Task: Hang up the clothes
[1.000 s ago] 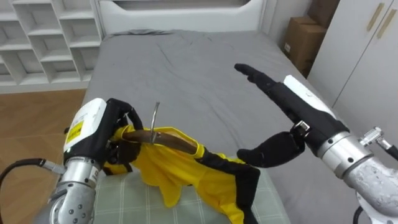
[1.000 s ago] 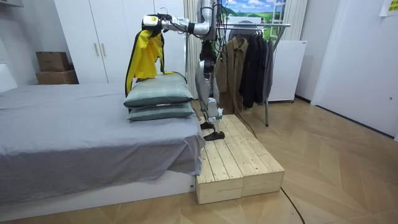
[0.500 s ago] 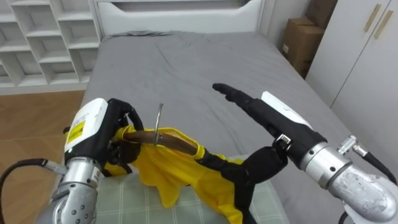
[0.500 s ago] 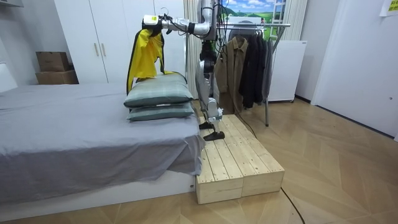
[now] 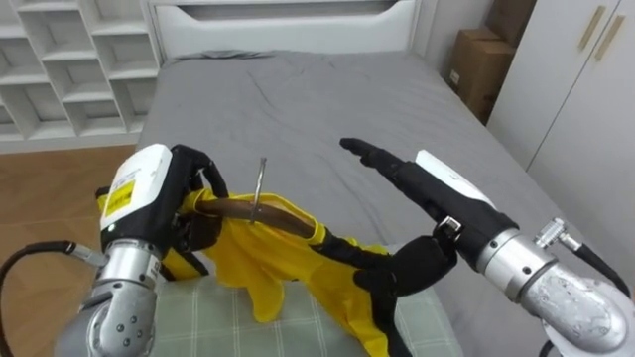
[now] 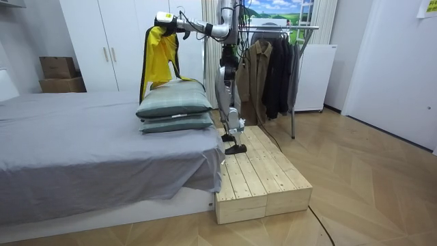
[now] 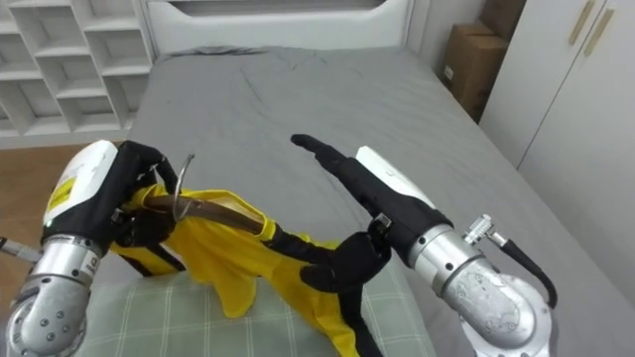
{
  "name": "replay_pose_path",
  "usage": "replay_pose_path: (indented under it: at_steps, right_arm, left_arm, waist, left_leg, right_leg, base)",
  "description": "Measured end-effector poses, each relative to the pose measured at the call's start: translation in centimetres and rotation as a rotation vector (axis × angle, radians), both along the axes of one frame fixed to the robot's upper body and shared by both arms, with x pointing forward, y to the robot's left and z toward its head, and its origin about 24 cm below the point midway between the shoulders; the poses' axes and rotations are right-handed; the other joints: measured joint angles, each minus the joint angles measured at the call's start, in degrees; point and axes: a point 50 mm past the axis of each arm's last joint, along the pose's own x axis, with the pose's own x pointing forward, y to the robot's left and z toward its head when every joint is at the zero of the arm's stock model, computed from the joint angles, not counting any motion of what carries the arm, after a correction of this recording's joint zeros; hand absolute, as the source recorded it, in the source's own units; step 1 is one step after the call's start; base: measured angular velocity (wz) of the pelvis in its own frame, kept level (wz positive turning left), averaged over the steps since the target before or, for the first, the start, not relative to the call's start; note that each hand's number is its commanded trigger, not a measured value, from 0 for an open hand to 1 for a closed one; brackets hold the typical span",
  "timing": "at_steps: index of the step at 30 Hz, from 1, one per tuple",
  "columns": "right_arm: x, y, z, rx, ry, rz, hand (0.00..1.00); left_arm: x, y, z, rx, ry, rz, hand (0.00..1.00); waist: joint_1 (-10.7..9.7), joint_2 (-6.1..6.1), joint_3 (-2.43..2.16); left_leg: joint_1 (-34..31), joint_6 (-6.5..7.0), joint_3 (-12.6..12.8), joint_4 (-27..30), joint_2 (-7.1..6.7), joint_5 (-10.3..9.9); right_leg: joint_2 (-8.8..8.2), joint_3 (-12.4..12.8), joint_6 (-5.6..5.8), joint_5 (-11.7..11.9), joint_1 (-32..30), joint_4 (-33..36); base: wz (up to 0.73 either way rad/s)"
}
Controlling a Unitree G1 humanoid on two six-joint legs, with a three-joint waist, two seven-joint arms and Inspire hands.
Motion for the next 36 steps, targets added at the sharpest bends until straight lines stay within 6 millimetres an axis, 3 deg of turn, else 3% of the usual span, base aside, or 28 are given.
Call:
replay_pose_path:
  at_steps: [7,14,27,36]
  right_arm:
    - [0.0,-0.1,-0.1,-0.006,0.001,-0.006,0.00]
    - [0.5,-0.2,-1.5,-0.007,0.065,-0.026,0.00]
    - [0.1,1.6,-2.8,0.009,0.128,0.022,0.00]
    - [0.3,1.7,-3.3,0.021,0.137,0.002,0.00]
  left_arm:
    - [-0.1,-0.2,0.3,-0.009,-0.013,-0.005,1.00]
    - [-0.4,-0.6,1.4,-0.013,-0.066,-0.020,1.00]
    - [-0.3,-1.8,1.3,-0.025,-0.057,-0.061,1.00]
    - [-0.1,-2.5,1.4,-0.050,-0.062,-0.086,1.00]
  waist:
    - [-0.1,0.21,0.00]
    - [0.0,0.66,-0.01]
    - [0.0,0.92,-0.02]
    - [0.1,0.87,-0.01]
  left_leg:
    - [0.0,0.00,-0.2,0.0,0.03,0.0]
    - [0.2,0.00,-0.2,0.1,0.00,0.0]
    - [0.0,0.00,0.1,0.1,-0.04,0.0]
    - [0.3,0.00,0.4,0.1,-0.01,0.0]
  right_leg:
    - [0.03,0.0,0.00,0.0,0.0,-0.1]
    - [-0.03,0.1,0.00,0.0,0.2,0.0]
    - [-0.02,0.1,-0.02,0.0,-0.3,0.4]
    - [0.06,0.3,-0.02,0.0,-0.2,0.8]
  base:
    - [0.00]
    - [0.00]
    - [0.00]
    - [-0.01]
